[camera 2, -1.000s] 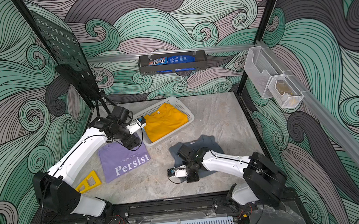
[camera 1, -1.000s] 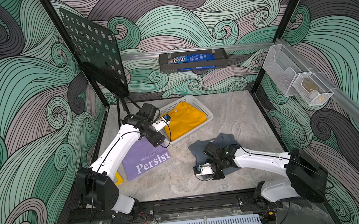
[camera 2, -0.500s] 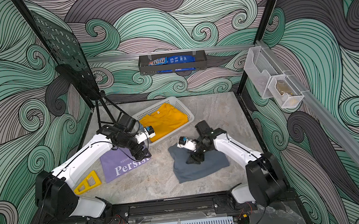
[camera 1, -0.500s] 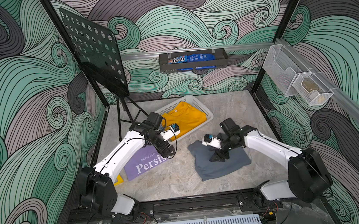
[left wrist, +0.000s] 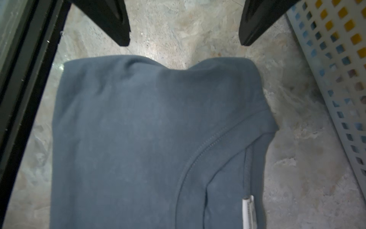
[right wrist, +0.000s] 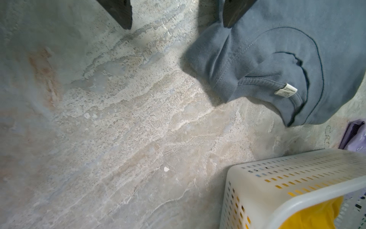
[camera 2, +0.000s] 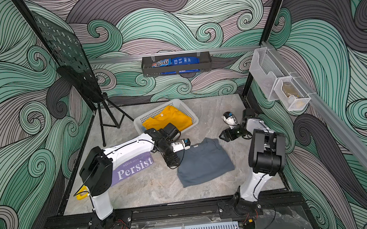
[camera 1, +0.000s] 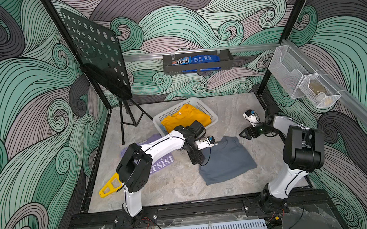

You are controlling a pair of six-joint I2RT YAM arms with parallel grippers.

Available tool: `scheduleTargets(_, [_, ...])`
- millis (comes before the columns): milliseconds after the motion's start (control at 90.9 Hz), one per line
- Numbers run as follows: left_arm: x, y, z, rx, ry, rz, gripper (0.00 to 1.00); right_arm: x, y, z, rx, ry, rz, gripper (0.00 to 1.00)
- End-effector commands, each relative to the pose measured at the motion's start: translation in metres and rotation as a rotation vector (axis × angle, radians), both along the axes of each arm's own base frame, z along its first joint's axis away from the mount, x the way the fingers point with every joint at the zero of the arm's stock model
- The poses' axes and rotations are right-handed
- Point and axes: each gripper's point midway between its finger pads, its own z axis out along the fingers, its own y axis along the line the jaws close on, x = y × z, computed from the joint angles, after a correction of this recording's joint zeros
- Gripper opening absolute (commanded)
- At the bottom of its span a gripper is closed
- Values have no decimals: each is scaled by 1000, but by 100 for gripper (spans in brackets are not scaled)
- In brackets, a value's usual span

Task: Put the folded t-shirts into the basket
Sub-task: Pick up the T-shirt from the center of the board.

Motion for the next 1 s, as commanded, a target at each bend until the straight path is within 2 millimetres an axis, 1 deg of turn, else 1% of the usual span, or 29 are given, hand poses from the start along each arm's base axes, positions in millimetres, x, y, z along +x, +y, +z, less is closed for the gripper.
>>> scheduleTargets(0, [10,-2,1,35,-1,59,89,3,10,-7,-24,14,-3,79])
scheduleTargets(77, [13,-3,-7,56,13,75,90,-1,16,-15,-30,41,16,79])
scheduleTargets(253, [17,-3,-22,101,43,85,91,-16,40,-31,-10,103,93,80])
scheduleTargets(319, [17,-3,-27,112,58,87,92,-22,47,-37,-16,124,111,79])
scheduleTargets(517, [18,-2,-40,143,93,97,93,-30,51,-50,-30,161,120,78])
scheduleTargets(638, [14,0,-52,163,124,94,93,-40,58,-57,-45,181,144,75])
scheduleTargets(748, [12,0,-62,172,147,97,93,-46,61,-62,-54,194,156,72])
scheduleTargets(825, [10,-2,-68,167,162,93,93,-49,62,-64,-52,196,156,67])
scheduleTargets(913, [7,-3,-75,168,178,95,91,-52,66,-67,-43,196,159,59])
scheduleTargets(991, [5,-4,-82,165,188,100,86,-56,70,-71,-33,202,164,50])
